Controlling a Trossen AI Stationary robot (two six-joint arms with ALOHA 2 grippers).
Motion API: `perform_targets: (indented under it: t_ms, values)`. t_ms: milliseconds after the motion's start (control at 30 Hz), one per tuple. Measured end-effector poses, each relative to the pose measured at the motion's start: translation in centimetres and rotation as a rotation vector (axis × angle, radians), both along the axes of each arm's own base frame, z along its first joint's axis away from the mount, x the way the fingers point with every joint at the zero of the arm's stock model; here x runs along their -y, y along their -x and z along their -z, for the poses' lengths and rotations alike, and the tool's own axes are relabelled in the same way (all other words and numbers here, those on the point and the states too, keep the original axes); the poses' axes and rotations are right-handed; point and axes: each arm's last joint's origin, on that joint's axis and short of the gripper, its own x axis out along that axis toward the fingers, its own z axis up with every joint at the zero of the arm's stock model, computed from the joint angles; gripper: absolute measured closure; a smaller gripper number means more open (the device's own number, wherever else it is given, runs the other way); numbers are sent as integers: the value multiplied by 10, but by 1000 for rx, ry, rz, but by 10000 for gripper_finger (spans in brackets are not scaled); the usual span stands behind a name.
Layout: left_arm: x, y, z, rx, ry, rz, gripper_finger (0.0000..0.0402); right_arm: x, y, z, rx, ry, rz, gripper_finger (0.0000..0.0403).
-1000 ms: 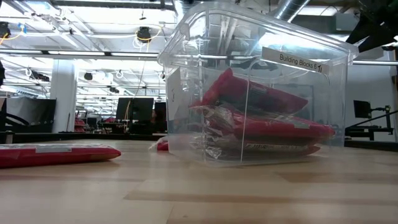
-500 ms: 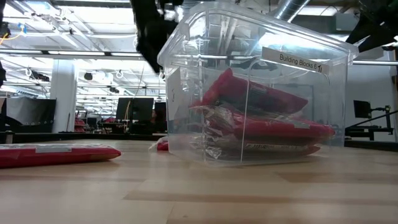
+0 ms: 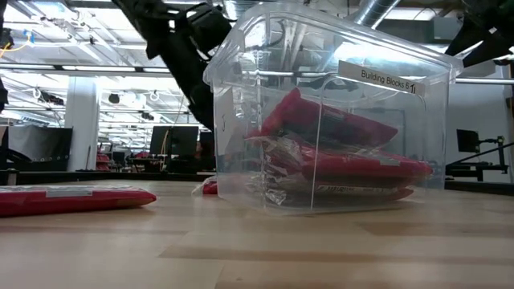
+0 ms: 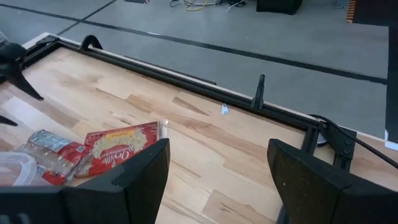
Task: Sort popcorn bags into baskets
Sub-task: Put the red popcorn pack into the transparent container
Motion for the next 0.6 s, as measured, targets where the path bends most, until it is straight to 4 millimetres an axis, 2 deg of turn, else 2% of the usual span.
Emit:
perform_targets:
  t_ms: [100,300,433,600]
  values:
    - [9,1,10,18,-4,22,104,0,0,0,1,-1,1,107]
    - [28,-3,16,90,-32,78,104,0,0,0,0,0,1,107]
    - [40,-10,19,108,-50,111,104,0,0,0,-1,0,1,107]
    - [48,-19,32,99,-86,88,104,0,0,0,-4,-2,0,107]
